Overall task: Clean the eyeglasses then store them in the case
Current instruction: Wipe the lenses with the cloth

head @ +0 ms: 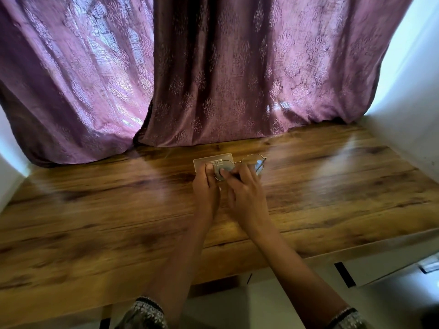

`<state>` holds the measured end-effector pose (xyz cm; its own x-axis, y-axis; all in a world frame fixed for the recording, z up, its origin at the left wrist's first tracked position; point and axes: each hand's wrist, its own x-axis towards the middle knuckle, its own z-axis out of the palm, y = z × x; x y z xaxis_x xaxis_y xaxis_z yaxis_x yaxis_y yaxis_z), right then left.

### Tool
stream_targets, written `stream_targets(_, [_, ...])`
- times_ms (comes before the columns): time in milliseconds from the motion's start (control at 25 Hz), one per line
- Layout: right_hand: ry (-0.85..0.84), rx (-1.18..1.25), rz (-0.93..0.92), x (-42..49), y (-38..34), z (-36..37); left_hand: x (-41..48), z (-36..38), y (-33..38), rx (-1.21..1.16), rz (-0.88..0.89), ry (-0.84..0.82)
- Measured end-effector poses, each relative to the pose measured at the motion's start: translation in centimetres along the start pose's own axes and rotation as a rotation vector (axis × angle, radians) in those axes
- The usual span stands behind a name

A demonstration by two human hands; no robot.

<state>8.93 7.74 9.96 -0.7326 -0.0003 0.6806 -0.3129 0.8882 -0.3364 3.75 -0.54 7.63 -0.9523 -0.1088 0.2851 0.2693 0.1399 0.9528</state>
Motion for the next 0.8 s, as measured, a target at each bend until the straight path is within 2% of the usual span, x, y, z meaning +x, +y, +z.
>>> stream_targets(160, [0.142,0.169,0.072,-0.5,2.9,-1.6,0.3,-0.4,-0.1,0.006,0.017,0.026])
stream_targets(280, [0.237,0.107,0.109,0.3,4.9,-2.5,0.3,-0.2,-0.2,0.013,0.036,0.017])
stream_targets(440, [0.127,0.033,0.178,1.3,5.3,-1.7,0.6,-0.1,-0.5,0.008,0.037,-0.035])
stream_targets(680, [0.083,-0.099,0.048,-1.0,3.0,-1.3,1.2,-0.1,-0.7,0.031,0.045,-0.027])
stream_targets(800, [0.063,-0.088,0.077,-2.0,3.5,-1.8,1.3,0.0,-0.6,0.069,0.047,-0.014])
